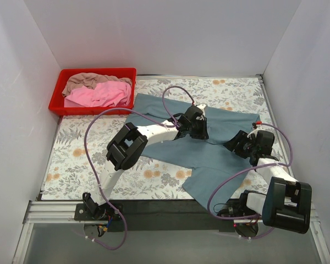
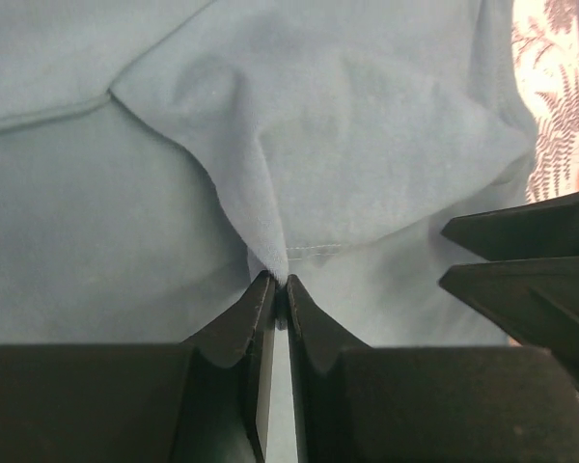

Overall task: Fold and stack the t-shirts
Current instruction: Fold the tshirt

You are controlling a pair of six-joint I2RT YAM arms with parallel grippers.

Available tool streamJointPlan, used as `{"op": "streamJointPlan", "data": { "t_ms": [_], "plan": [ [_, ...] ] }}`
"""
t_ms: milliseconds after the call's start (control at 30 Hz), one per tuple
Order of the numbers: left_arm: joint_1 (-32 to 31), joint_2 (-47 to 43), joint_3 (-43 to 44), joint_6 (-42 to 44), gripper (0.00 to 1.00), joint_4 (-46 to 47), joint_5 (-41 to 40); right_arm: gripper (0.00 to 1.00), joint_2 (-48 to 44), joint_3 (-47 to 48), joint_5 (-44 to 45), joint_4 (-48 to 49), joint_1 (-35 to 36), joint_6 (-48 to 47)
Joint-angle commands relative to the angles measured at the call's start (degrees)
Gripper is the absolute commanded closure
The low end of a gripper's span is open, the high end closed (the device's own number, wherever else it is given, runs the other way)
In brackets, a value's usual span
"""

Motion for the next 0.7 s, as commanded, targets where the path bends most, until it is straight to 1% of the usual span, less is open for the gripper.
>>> {"op": "streamJointPlan", "data": {
  "t_ms": [0,200,400,533,667],
  "plan": [
    [-0.2,-0.8,2.9,-0.1,0.93,1.4,-0.6,0.38,0.8,1.9,2.6,2.5,0.2,-1.3],
    [-0.1,-0.5,4.6,-0.9,0.93,1.9,-3.6,0.38,4.7,6.4,4.5,3.8,0.2,-2.3],
    [0.5,1.2,5.2,-2.5,0.93,3.4,-6.3,0.38,13.0,13.7,4.1,5.5,0.2,-2.5],
    [1.3,3.0,5.5,-5.1,0.92,4.3,-6.4,0.37,19.4,17.5,3.3,6.7,0.2,-2.6],
    [2.3,4.3,5.5,-7.5,0.92,5.3,-5.1,0.37,22.0,19.5,3.1,6.9,0.2,-3.7]
  ]
}}
